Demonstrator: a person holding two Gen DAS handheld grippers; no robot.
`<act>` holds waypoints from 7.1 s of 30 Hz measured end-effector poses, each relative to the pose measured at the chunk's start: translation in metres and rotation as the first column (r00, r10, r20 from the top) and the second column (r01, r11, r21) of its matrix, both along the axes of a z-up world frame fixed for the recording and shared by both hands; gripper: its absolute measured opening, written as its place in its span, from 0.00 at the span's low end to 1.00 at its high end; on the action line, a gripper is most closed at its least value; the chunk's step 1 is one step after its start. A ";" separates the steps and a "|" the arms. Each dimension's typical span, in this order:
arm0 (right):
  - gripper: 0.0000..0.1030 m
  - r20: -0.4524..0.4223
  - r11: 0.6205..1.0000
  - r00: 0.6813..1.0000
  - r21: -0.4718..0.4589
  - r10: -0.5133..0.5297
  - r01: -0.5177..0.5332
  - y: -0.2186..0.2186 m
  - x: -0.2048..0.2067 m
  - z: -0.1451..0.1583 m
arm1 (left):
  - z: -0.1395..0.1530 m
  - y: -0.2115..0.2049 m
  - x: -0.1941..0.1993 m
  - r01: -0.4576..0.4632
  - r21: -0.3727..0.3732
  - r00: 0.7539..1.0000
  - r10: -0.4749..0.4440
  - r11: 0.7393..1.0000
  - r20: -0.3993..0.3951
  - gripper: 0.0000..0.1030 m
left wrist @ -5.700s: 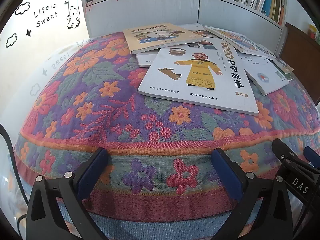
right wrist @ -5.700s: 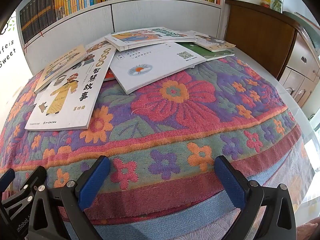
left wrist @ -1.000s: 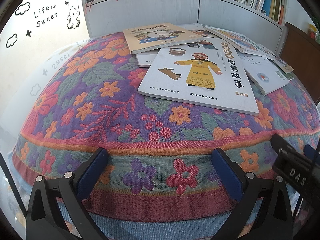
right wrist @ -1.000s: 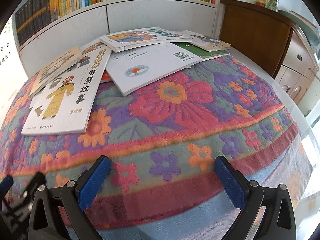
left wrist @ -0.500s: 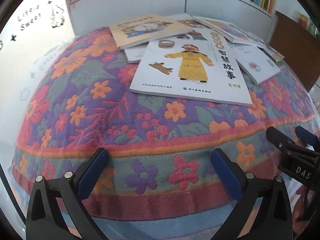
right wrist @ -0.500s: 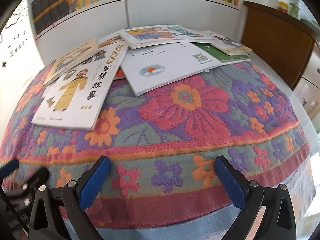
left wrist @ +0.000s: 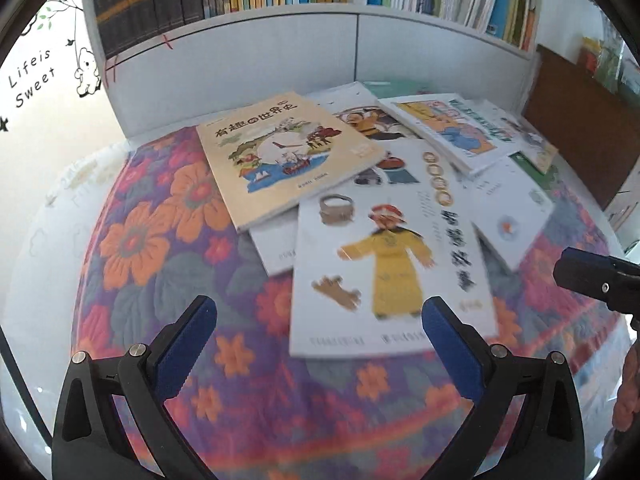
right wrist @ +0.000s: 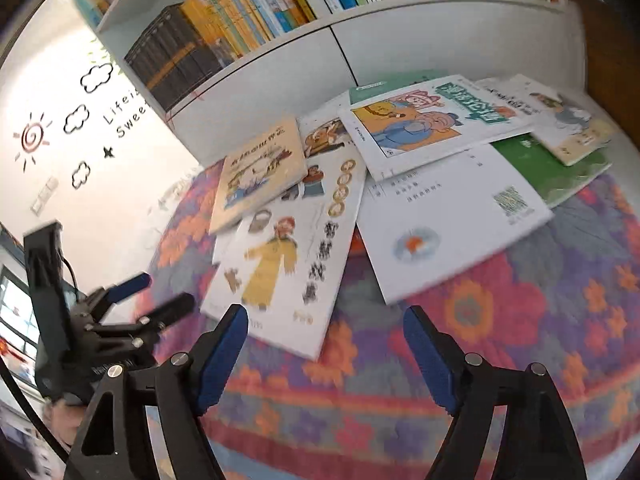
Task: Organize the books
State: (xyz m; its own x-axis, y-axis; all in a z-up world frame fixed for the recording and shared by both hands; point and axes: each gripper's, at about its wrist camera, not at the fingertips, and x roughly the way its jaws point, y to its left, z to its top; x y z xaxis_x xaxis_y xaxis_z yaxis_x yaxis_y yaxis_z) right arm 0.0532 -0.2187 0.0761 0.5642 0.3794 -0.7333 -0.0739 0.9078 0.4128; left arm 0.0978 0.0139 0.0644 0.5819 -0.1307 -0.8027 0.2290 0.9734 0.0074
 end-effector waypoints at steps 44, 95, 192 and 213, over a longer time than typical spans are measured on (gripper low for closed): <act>0.23 -0.226 0.978 0.963 0.181 0.144 -0.104 -0.014 0.039 -0.074 | -0.048 -0.011 0.003 0.126 -0.206 0.971 -0.164 0.970 -0.176 0.40; 0.17 -0.129 0.970 0.974 0.182 0.185 -0.160 0.025 0.027 -0.031 | -0.003 0.012 0.008 0.165 -0.208 0.951 -0.212 0.964 -0.225 0.38; 0.39 -0.135 0.935 0.948 0.253 0.288 -0.248 0.168 0.121 -0.040 | 0.006 0.149 0.068 -0.200 -0.090 0.974 0.188 0.976 -0.127 0.41; 0.43 -0.101 0.985 0.993 0.167 0.063 -0.045 0.078 0.214 -0.061 | -0.041 0.077 0.140 -0.186 -0.248 0.972 0.141 0.951 -0.188 0.44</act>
State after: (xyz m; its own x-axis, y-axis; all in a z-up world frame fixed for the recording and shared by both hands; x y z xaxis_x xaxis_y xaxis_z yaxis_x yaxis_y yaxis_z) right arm 0.2671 -0.1406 0.0153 0.4624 0.5275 -0.7127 -0.0692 0.8228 0.5641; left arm 0.2378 0.0911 0.0234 0.4747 -0.2635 -0.8398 0.0429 0.9599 -0.2769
